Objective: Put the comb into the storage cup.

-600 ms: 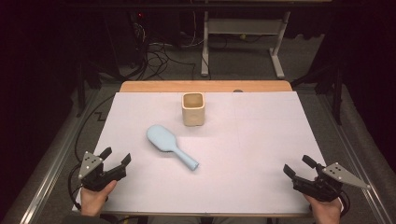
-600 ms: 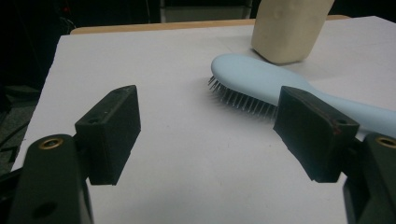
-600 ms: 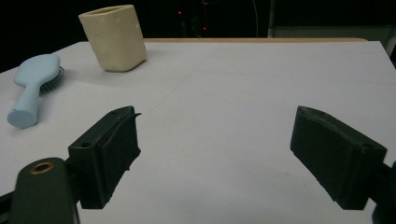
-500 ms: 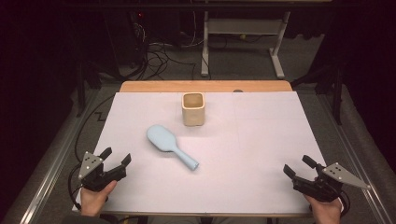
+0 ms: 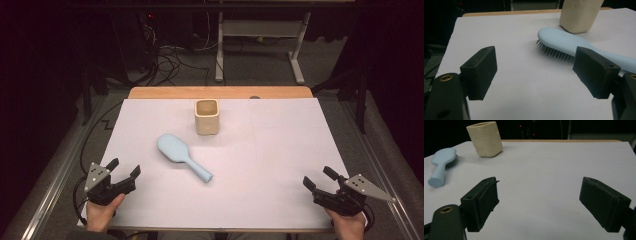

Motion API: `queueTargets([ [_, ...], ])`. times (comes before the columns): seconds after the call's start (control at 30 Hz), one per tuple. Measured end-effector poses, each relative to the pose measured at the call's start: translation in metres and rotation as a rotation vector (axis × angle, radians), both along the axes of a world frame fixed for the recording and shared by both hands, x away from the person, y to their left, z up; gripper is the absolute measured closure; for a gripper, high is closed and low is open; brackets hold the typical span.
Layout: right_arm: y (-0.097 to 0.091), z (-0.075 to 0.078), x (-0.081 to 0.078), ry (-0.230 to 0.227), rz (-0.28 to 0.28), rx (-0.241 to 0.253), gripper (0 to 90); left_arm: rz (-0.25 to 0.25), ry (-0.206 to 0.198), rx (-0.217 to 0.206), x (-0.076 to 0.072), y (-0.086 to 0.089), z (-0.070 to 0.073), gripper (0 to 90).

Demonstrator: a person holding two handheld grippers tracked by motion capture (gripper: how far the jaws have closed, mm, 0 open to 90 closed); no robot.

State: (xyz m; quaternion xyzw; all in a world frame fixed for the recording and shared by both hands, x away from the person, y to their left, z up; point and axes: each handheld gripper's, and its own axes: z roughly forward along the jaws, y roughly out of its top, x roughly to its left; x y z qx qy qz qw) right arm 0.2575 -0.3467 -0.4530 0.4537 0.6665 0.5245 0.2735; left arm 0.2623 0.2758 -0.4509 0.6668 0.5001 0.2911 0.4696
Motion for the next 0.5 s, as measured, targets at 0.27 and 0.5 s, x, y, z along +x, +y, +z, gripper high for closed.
queueTargets([
  [0.27,0.0001,-0.0001,0.0002,0.005,0.006,-0.002,16.1,-0.003,0.019,-0.002,0.0015,0.0002,0.0001,18.3],
  [0.5,0.0004,-0.0002,0.0001,0.005,0.007,-0.002,16.1,0.006,0.01,0.006,-0.0007,-0.0012,0.0023,16.0],
])
